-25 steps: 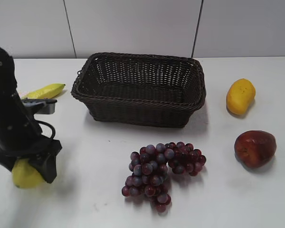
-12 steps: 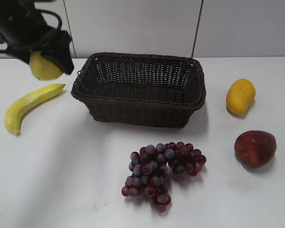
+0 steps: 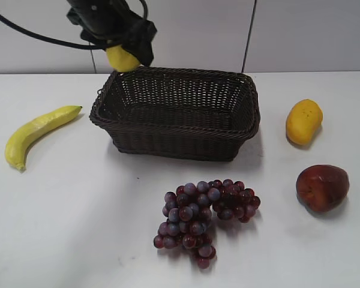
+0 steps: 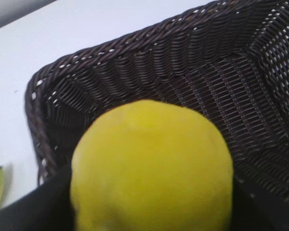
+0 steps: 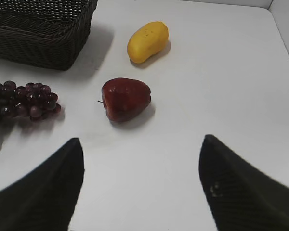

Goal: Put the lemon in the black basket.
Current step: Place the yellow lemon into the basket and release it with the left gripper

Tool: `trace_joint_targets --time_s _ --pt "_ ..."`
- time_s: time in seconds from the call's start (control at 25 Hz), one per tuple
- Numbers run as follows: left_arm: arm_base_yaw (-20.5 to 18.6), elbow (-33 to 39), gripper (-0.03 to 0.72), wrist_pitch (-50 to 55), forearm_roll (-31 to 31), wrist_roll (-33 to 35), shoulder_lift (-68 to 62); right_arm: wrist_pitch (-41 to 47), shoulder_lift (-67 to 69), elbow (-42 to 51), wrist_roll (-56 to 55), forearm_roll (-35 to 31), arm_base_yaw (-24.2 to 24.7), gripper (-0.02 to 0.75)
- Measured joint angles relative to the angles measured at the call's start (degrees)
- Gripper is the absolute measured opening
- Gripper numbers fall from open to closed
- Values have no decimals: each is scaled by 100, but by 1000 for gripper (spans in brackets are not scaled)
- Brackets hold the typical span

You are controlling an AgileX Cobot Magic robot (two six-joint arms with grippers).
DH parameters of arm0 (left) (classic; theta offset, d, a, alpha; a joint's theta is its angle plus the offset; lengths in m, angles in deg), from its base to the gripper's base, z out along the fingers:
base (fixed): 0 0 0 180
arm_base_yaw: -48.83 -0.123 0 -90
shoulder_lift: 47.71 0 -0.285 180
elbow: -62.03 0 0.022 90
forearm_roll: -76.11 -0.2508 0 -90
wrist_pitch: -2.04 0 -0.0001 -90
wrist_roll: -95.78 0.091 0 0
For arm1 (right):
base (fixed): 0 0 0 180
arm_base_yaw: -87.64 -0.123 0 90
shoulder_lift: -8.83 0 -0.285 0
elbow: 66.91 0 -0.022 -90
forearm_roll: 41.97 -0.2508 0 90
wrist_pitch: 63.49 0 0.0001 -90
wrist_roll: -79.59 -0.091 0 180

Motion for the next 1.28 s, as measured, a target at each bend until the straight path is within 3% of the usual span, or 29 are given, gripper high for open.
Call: trace_joint_targets --time_s 0.28,0.48,0.88,1.04,1.28 --pt "491 -4 538 -1072 -32 0 -722 0 0 0 5 0 0 561" --pt "638 -11 537 -1567 -34 0 -1153 0 0 0 5 0 0 561" --pt "643 -11 540 -1392 -39 0 -1521 0 0 0 5 0 0 561" --pt "643 -11 651 -1346 -51 0 -1538 0 0 0 -1 0 0 561" --pt "643 -11 639 -1293 -140 0 -1411 0 0 0 6 0 0 561"
